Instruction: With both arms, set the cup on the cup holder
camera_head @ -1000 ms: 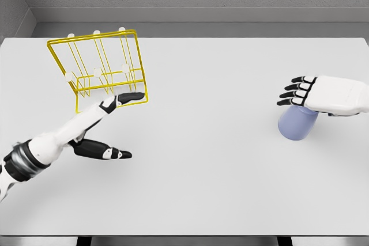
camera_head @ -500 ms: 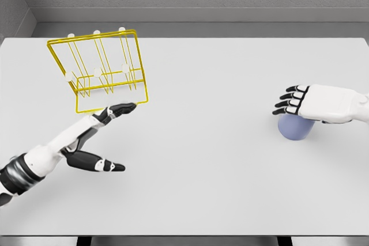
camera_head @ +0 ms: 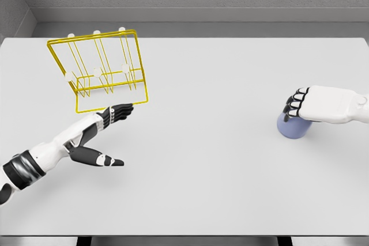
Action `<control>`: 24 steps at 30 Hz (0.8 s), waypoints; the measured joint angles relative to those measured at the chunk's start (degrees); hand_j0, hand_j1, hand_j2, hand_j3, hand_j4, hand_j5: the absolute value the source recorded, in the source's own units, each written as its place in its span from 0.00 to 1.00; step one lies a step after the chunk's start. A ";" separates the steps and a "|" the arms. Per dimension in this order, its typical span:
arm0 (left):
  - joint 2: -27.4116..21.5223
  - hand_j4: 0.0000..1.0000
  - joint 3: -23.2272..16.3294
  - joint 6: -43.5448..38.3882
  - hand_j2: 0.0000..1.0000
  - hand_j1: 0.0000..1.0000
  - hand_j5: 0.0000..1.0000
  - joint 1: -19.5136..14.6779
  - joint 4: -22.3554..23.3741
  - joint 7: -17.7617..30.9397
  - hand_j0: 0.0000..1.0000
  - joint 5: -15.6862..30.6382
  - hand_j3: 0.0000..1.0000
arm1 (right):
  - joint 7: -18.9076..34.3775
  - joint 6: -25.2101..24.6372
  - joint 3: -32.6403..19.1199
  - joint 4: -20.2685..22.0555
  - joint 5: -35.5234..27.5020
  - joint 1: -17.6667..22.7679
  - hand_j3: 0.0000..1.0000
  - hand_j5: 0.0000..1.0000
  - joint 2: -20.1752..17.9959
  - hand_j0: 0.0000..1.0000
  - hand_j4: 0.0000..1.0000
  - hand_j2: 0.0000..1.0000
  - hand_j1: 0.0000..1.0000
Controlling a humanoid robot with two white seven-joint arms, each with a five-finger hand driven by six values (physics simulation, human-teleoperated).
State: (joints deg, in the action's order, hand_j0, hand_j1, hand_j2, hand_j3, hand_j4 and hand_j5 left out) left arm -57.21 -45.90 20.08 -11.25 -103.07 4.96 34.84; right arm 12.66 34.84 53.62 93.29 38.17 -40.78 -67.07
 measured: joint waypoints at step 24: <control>2.35 1.00 -0.89 -11.66 1.00 1.00 1.00 -2.99 -0.07 0.11 1.00 12.09 1.00 | 3.46 0.23 -4.12 7.10 -0.54 -1.23 0.49 0.49 0.03 0.49 0.49 0.49 0.49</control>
State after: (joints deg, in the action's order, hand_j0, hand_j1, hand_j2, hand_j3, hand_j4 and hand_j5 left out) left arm -54.87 -46.78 8.42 -14.24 -103.15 5.07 46.93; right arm 16.13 35.07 49.49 100.39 37.63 -42.01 -67.05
